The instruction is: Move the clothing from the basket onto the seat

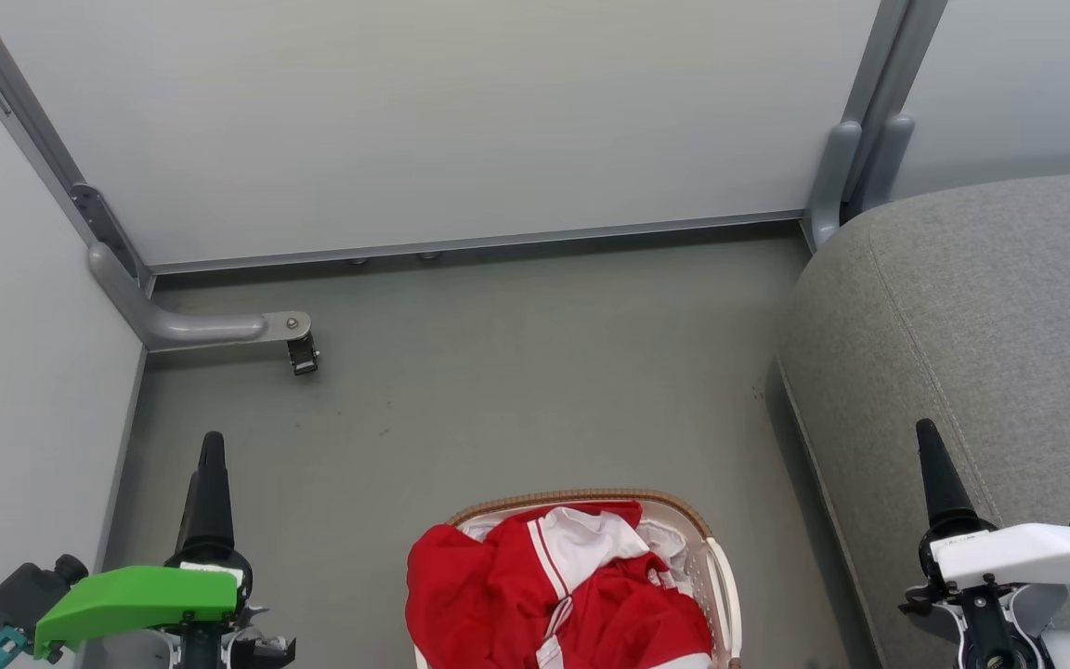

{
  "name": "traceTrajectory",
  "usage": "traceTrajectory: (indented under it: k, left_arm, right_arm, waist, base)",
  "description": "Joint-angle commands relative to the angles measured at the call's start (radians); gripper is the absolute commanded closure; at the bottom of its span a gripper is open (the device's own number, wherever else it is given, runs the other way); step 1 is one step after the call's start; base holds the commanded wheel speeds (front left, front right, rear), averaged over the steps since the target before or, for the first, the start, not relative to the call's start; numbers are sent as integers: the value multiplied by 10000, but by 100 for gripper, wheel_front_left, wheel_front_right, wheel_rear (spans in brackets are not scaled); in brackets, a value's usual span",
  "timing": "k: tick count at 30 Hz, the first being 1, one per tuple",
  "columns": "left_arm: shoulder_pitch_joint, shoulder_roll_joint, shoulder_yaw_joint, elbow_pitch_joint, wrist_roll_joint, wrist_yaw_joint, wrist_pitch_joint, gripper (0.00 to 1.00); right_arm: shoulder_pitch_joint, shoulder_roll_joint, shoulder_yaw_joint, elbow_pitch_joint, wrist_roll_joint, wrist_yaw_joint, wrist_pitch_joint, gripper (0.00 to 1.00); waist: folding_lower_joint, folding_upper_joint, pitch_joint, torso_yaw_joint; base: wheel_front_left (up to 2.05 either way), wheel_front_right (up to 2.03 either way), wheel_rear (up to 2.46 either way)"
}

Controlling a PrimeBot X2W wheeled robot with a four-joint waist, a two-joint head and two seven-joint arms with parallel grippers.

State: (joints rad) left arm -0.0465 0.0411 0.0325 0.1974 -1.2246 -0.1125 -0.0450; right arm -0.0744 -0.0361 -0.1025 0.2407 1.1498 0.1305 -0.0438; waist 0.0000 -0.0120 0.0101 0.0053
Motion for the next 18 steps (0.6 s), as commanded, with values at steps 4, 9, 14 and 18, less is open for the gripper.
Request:
traceTrajectory:
  k: [4, 9, 14, 18]
  left_arm:
    - [54, 60, -35, -246, 1013, 116, -198, 0]
    - [148, 65, -132, -286, 2117, 191, -369, 0]
    - [229, 70, -312, -310, 3216, 278, -518, 0]
    - [285, 76, -469, -363, 4052, 401, -675, 0]
  right_arm:
    - [-154, -83, 57, -193, -810, 1, -207, 0]
    - [-126, -90, 155, -184, -1506, 1, -380, 0]
    - [-105, -97, 199, -174, -2258, 2, -530, 0]
    - [-66, -104, 312, -163, -3085, 2, -688, 0]
  waist:
    - [0, 40, 12, 8]
    - [0, 45, 28, 11]
    - [0, 49, 45, 17]
    - [0, 54, 56, 22]
  base:
    - [0, 0, 0]
    - [0, 0, 0]
    - [0, 0, 0]
    - [0, 0, 0]
